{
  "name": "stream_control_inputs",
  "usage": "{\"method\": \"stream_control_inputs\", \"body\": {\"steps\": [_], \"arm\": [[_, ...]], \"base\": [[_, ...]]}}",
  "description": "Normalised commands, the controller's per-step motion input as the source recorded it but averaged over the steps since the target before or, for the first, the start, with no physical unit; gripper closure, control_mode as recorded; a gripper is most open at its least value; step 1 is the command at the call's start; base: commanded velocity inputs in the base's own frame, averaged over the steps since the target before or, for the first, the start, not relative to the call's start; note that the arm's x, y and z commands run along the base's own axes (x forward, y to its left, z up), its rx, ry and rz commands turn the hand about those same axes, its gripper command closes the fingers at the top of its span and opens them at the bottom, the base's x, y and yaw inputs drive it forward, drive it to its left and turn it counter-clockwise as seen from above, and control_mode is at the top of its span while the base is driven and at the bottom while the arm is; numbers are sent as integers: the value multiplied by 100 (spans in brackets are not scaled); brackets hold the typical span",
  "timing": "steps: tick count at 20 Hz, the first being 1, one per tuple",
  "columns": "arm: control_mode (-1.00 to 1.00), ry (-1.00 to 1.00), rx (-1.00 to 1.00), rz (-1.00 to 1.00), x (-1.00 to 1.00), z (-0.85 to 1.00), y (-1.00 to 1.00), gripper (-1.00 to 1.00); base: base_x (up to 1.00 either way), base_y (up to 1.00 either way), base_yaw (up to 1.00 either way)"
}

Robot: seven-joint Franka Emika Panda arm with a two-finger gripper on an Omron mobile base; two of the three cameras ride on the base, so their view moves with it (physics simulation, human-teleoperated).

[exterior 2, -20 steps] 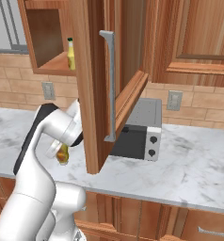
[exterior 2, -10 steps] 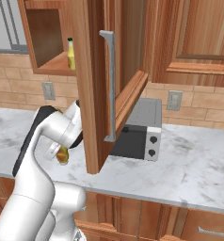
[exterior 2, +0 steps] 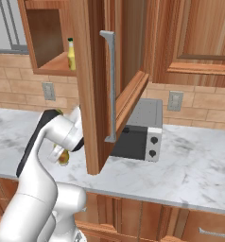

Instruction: Pick the mustard and mustard from the counter and place them in the cabinet.

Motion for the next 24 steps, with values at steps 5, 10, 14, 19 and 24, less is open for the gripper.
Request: {"method": "stream_control_inputs", "body": {"steps": [5,10,14,19,24], "arm": [[-100,0,0,0,28,-3,-2,-100],[-100,0,0,0,28,-2,0,-100],[-100,0,0,0,13,-9,0,-100],[-100,0,0,0,12,-18,0,-100],[-100,0,0,0,13,-30,0,-100]], "base": [[0,0,0],[0,0,0],[0,0,0],[0,0,0],[0,0,0]]}}
